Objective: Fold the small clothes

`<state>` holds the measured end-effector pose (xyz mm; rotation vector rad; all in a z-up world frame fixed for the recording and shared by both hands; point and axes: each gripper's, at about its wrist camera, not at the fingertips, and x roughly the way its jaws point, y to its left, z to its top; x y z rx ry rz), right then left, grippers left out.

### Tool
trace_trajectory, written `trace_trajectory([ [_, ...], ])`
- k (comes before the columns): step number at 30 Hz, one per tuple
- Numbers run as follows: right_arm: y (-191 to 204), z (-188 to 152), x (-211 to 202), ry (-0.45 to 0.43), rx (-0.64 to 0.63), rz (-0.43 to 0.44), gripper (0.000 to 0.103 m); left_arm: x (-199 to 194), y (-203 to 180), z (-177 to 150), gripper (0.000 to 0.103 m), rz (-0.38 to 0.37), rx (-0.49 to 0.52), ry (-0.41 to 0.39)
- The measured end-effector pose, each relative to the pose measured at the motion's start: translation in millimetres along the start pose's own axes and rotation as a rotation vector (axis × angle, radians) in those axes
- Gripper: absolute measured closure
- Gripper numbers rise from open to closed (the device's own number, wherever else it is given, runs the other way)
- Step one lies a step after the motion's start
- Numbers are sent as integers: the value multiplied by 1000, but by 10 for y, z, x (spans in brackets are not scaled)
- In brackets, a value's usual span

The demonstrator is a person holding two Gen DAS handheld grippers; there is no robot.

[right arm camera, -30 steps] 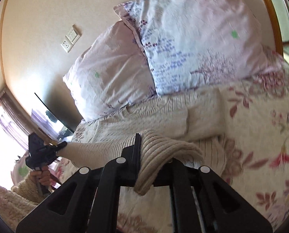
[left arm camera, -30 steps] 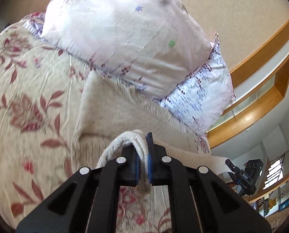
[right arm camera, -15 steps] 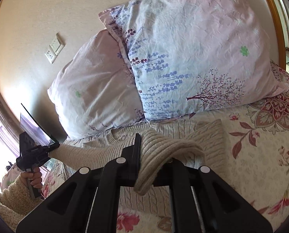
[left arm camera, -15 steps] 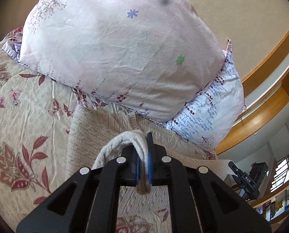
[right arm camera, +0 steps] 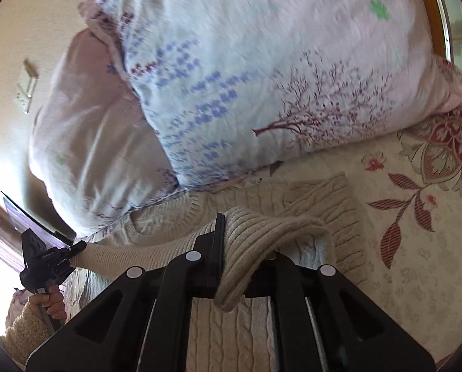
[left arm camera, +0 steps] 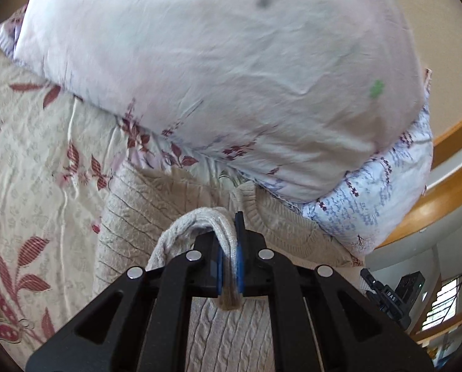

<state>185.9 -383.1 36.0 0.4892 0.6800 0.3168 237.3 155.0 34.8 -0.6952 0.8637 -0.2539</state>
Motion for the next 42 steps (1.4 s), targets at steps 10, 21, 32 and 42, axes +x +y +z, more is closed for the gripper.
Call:
trace_trajectory([
  [10,-246,101,389,91,139,-42,94,312,135,65,96,23,-59,68],
  [21,-378,152,-92,-16,201,-49,38,43,-109,105,45,83,87,14],
  [32,-432,-322,-416,77,-8,-175,57,-230,7,-366,57,225,242,75],
  [42,-310,-472,-373,101,-82,-234,92,-171,82,-549,95,261,236,101],
])
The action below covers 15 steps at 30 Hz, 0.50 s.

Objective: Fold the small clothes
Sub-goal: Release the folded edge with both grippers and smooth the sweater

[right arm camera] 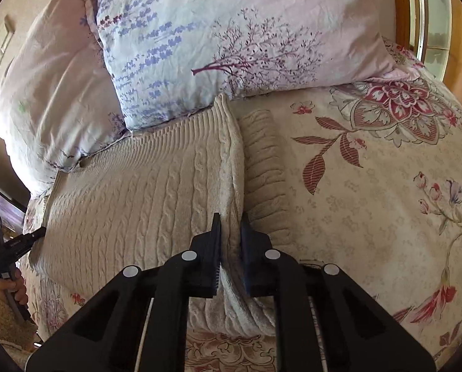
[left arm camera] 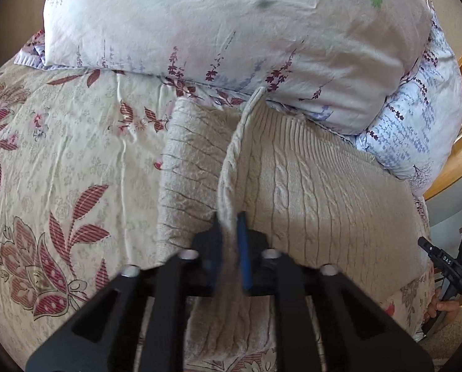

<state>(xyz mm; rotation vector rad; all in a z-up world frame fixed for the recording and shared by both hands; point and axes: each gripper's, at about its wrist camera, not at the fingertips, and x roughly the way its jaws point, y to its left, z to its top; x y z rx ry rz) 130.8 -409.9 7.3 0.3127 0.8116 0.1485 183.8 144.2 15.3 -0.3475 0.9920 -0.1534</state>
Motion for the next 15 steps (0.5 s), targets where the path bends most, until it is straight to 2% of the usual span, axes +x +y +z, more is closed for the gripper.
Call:
trace_trajectory([
  [6,23,-13,-172,-18,16,-40,92,-71,110,0,96,-17,-21,-6],
  [11,8,-26,-75,14,27,-89,92,-94,186,-59,96,-28,-36,-2],
  [15,124,-21,75,37,-37,-166,92,-81,170,-105,93,-14,-12,-22],
])
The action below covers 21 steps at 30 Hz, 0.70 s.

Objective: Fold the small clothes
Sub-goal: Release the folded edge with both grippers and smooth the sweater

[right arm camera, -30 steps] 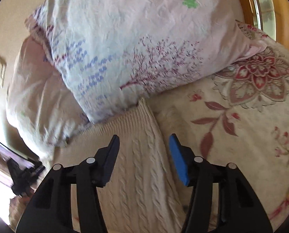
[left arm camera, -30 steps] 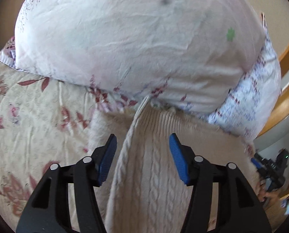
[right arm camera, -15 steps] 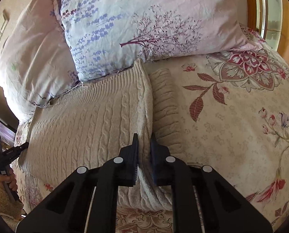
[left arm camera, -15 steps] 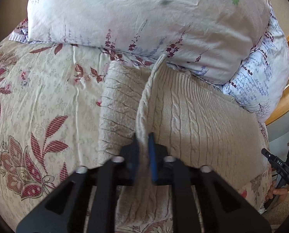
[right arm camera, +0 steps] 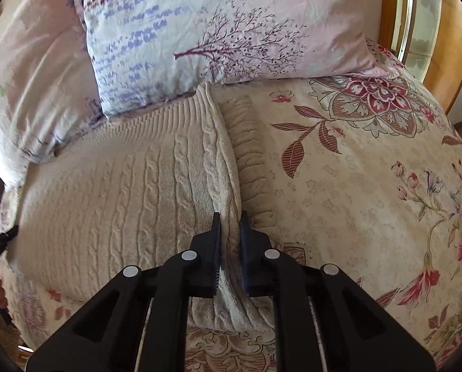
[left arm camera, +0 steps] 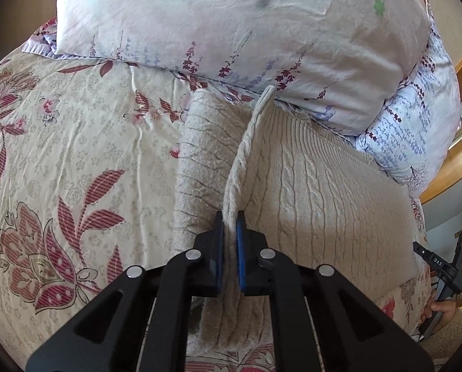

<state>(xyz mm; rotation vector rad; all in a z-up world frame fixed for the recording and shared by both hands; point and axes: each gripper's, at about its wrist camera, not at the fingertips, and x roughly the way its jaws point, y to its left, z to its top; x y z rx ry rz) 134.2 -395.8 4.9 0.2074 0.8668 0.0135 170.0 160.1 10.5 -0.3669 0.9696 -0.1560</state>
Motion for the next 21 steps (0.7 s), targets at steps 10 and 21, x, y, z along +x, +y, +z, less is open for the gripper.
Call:
trace_trajectory([
  [10,381,75,-295,-129,-82,-25,40,-331,260,116,43,-54,-118,-89],
  [21,957,-42,-7,-13,-227,66,39,11,297,269,30,-120,-101,60],
])
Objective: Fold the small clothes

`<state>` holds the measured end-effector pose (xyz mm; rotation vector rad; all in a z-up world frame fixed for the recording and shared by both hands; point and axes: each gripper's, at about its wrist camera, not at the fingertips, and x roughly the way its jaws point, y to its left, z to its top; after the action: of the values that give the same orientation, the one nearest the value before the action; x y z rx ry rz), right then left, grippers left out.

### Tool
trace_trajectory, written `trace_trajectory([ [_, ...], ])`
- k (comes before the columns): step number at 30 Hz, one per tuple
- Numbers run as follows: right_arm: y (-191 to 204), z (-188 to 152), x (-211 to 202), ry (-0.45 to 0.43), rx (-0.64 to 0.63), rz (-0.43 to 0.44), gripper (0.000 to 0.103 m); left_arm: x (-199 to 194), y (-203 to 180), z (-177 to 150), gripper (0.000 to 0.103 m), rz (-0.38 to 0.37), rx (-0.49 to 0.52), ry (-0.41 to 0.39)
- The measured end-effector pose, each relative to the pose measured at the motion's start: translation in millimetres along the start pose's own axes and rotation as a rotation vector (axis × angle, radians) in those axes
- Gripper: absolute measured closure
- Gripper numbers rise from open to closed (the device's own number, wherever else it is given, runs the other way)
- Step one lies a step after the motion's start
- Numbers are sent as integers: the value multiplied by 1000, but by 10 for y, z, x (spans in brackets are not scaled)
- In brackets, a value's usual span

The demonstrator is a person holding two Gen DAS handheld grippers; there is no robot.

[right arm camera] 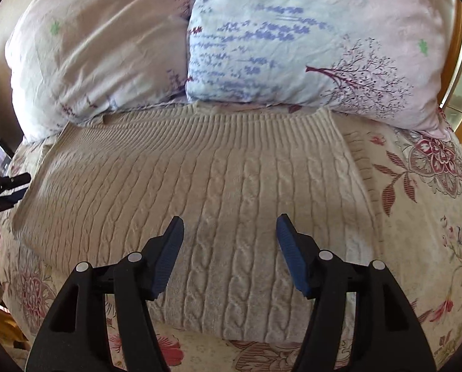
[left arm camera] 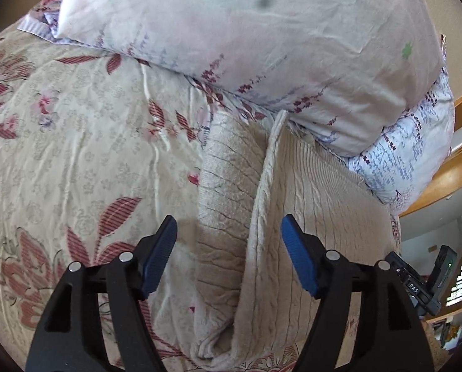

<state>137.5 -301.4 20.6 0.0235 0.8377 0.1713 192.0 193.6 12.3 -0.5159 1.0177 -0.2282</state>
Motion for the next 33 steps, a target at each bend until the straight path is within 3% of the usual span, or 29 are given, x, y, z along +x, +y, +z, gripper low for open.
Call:
trace_trajectory([
  [5,-1,-15,40,13,-2,0,38,64,-31,66,28,-20,-2,-1],
  [11,11,-21,46,15,7,3,35,170,-166,51,50,0,12,8],
  [16,18,-26,46,10,11,5,35,209,-193,40,56,2,-8,-2],
  [18,29,-37,39,8,11,2,35,223,-178,35,72,8,-27,-5],
  [19,31,-39,38,7,11,3,34,243,-166,34,75,-6,-36,4],
  [22,27,-40,36,6,11,6,34,238,-179,26,78,-15,-55,0],
  [33,-17,-53,-87,-20,58,61,34,-18,-588,133,82,-214,-111,-59],
])
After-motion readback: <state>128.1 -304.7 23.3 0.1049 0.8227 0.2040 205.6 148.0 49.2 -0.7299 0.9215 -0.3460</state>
